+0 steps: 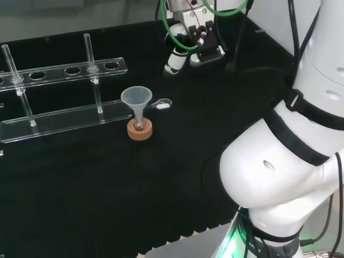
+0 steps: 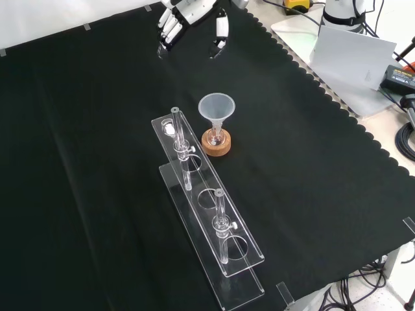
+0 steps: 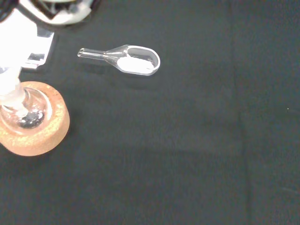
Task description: Pick up the weighing funnel.
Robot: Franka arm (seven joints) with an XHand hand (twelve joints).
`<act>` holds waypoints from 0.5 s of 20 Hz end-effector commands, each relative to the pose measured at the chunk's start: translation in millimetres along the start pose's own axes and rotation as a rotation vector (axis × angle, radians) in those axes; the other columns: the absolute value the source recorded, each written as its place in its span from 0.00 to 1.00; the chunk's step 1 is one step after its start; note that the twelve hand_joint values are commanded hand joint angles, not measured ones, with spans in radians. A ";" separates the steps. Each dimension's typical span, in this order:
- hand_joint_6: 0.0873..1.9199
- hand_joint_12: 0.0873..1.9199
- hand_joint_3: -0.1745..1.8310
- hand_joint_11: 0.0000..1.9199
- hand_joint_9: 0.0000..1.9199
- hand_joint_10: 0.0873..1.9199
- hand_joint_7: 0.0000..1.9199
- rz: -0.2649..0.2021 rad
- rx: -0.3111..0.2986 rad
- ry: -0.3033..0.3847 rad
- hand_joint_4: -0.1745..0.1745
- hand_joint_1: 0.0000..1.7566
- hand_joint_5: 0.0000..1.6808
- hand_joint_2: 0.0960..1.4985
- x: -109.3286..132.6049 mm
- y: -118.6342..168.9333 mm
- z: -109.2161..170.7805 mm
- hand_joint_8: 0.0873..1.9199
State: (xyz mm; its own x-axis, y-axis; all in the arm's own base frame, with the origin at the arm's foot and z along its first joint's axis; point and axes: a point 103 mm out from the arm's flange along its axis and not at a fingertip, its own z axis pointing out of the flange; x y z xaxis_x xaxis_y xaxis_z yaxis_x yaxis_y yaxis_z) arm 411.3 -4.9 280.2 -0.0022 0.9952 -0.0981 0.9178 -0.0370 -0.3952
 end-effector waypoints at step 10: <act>0.00 0.66 0.38 0.26 0.38 0.26 0.25 -0.026 0.012 0.043 0.33 0.50 0.31 0.36 -14.1 65.6 60.5 0.33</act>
State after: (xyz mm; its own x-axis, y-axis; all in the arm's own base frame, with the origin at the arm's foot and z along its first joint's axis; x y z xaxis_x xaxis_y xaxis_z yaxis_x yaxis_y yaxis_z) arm 425.6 -20.8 245.7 0.0083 0.9960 -0.0892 0.9176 -0.0431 -0.3953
